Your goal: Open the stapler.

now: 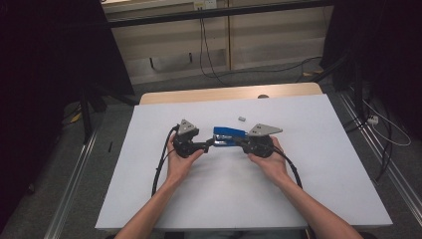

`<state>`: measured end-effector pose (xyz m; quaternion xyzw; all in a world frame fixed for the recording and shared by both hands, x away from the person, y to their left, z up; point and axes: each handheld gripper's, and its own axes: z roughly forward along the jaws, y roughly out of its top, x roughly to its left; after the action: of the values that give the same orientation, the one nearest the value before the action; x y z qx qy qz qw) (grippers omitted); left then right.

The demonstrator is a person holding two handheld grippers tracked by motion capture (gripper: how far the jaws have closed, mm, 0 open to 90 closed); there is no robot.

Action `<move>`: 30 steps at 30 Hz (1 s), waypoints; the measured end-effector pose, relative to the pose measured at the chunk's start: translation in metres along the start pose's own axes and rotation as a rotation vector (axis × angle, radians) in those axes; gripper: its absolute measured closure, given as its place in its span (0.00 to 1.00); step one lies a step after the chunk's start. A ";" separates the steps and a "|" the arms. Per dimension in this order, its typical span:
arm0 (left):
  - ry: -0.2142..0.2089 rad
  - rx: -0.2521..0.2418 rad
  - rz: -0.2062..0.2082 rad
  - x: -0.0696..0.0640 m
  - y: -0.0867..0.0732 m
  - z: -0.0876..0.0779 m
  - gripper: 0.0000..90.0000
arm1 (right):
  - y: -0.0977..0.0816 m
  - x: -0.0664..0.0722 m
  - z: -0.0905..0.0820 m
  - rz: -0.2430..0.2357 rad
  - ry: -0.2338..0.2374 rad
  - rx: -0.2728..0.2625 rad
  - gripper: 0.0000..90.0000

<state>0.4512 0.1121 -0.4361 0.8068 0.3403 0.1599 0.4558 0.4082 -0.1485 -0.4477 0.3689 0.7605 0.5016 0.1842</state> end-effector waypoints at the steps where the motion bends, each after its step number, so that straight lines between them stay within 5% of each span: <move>1: -0.001 0.004 0.005 -0.001 0.000 0.000 0.36 | 0.001 0.000 0.001 0.010 0.005 0.001 1.00; 6: -0.033 0.012 0.006 -0.002 0.000 0.001 0.62 | 0.003 0.001 0.010 0.009 0.005 0.012 1.00; 10: -0.037 0.013 -0.020 0.000 0.002 0.003 0.66 | 0.004 0.003 0.017 0.002 0.009 0.023 1.00; 18: -0.024 0.016 -0.017 0.007 0.001 0.005 0.99 | 0.010 0.006 0.026 -0.014 0.009 0.061 1.00; 28: -0.031 0.014 -0.058 0.006 0.006 0.017 1.00 | 0.011 0.009 0.039 -0.039 0.007 0.116 1.00; 30: -0.035 0.044 0.000 0.004 0.008 0.017 1.00 | 0.011 0.008 0.041 -0.041 -0.008 0.147 1.00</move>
<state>0.4668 0.1018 -0.4384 0.8193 0.3355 0.1384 0.4439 0.4335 -0.1144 -0.4542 0.3680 0.8019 0.4389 0.1699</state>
